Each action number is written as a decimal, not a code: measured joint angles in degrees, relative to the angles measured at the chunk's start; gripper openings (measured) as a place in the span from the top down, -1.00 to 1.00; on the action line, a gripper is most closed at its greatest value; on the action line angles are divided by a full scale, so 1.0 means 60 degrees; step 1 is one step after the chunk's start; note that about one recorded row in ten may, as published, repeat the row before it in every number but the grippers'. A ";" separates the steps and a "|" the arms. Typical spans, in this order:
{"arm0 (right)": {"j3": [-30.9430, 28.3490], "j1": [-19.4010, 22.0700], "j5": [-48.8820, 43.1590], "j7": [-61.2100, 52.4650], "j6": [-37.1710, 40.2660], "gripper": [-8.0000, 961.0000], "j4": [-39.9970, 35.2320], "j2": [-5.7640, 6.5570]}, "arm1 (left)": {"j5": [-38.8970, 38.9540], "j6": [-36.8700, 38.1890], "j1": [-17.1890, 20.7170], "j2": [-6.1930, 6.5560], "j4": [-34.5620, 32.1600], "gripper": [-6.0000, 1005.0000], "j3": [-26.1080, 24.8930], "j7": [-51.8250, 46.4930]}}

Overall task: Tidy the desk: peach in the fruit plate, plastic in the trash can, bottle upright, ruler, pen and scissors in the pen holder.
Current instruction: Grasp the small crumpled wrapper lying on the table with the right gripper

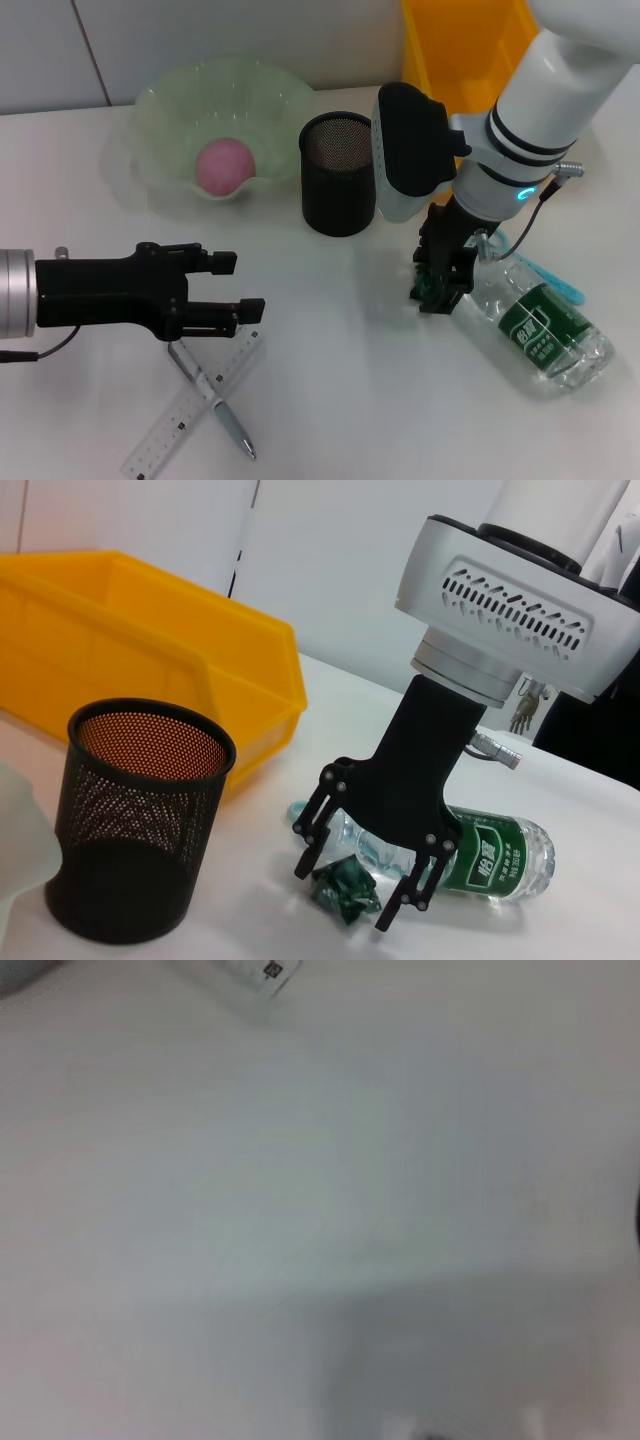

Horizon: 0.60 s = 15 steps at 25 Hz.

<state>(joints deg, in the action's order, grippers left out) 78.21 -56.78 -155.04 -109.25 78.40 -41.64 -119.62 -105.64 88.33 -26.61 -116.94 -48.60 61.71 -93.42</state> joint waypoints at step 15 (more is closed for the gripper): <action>-0.0026 0.0040 0.0278 0.0050 0.0042 0.05 -0.0278 0.0010 | 0.0004 0.0015 0.0026 0.0025 0.0000 -0.60 -0.0094 0.0012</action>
<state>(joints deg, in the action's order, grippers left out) 78.05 -56.54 -153.37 -108.95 78.65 -43.30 -119.56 -105.62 88.42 -26.45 -116.80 -48.60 61.15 -93.35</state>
